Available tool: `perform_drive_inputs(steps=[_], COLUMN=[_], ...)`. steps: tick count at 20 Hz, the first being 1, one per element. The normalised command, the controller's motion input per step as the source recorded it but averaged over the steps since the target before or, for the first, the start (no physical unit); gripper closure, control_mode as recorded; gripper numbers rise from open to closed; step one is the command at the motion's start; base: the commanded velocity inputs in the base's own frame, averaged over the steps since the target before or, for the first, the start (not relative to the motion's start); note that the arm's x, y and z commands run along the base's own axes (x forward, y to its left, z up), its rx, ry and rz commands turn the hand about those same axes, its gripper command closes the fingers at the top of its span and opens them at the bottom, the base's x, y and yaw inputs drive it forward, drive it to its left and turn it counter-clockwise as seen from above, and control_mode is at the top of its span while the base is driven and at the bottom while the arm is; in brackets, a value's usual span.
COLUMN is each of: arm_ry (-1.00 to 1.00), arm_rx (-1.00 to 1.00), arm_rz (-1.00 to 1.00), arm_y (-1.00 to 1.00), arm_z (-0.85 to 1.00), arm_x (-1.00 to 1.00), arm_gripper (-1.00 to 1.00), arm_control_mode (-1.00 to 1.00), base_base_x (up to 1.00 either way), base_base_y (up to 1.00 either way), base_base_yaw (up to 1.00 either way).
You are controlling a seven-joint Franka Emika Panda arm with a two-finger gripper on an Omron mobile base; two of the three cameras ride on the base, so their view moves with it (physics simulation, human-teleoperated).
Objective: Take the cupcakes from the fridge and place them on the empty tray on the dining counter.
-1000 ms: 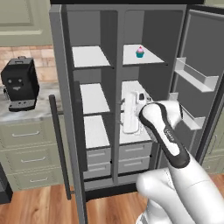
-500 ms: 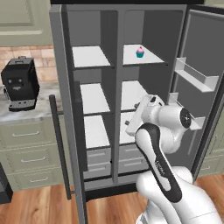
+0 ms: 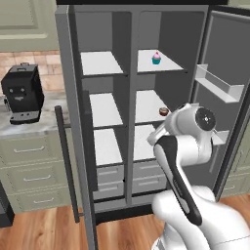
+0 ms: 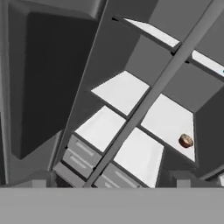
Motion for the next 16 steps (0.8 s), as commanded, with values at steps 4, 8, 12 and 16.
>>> perform_drive_inputs(steps=[4,8,12,16], arm_ry=[0.02,0.0,0.0,0.0], arm_rx=[0.05,0.12,0.19,0.19], arm_rz=[-0.16,-0.23,-0.28,-0.21], arm_y=[-0.22,-0.12,-0.13,-0.16], arm_z=[0.0,0.0,0.0,0.0], arm_x=[-0.18,-0.09,-0.05,-0.09], arm_gripper=[-1.0,-1.0,-1.0,-1.0], arm_control_mode=[-1.0,-1.0,-1.0,-1.0], base_base_x=[0.0,0.0,0.0,0.0], base_base_y=[0.0,0.0,0.0,0.0], base_base_yaw=[0.0,0.0,0.0,0.0])
